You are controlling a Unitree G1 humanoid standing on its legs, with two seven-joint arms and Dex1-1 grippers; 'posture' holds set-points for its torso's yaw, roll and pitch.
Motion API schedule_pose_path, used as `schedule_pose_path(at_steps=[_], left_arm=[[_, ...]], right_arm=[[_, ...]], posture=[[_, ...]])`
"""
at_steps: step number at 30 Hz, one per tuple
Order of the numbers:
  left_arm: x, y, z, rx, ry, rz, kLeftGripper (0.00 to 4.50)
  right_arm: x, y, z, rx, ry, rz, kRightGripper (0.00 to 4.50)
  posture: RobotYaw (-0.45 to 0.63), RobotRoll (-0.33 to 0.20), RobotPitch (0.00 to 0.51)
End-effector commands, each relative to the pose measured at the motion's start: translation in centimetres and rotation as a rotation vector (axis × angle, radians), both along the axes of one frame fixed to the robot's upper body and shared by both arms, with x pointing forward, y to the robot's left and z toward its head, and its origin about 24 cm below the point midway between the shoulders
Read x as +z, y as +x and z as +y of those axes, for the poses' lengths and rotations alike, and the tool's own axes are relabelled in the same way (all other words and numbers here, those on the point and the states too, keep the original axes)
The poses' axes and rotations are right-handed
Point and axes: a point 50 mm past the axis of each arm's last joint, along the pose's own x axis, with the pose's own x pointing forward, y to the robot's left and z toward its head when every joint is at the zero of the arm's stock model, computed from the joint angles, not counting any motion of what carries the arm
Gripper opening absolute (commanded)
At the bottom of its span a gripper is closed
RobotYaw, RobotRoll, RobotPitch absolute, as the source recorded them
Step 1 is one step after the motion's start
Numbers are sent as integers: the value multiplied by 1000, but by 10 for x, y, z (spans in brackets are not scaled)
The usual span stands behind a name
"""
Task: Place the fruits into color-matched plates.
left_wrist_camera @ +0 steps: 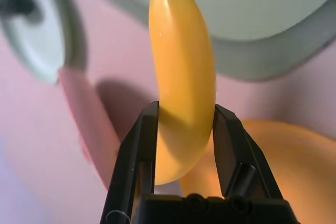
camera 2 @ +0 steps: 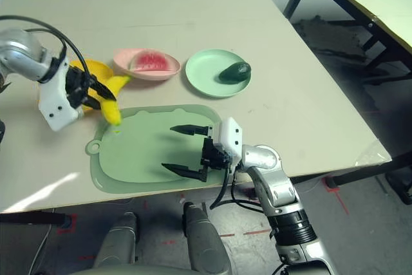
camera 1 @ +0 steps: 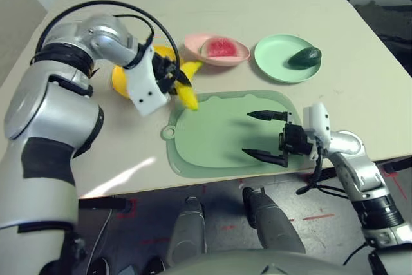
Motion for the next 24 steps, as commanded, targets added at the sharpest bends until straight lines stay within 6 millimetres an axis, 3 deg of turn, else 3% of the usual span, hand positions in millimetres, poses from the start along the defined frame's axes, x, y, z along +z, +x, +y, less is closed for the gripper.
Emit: schedule_pose_path(at_steps=[1, 6, 11, 18, 24], left_arm=[[19, -1, 5, 66, -247, 147, 1542], [26, -13, 10, 73, -479, 398, 1542], [26, -24, 16, 102, -517, 540, 1542], [23, -20, 46, 268, -483, 483, 1542], [3, -17, 87, 489, -338, 356, 1542]], right_arm=[[-4, -1, 2, 20, -6, 8, 4500], [-3, 1, 3, 29, -4, -3, 4500], [-1, 5, 3, 27, -1, -19, 4500], [0, 4, 3, 11, 22, -34, 4500], [6, 6, 3, -71, 118, -46, 4500]], posture=[[-117, 0, 210], [-107, 0, 208], [-106, 0, 202], [-111, 0, 197], [-111, 0, 197]])
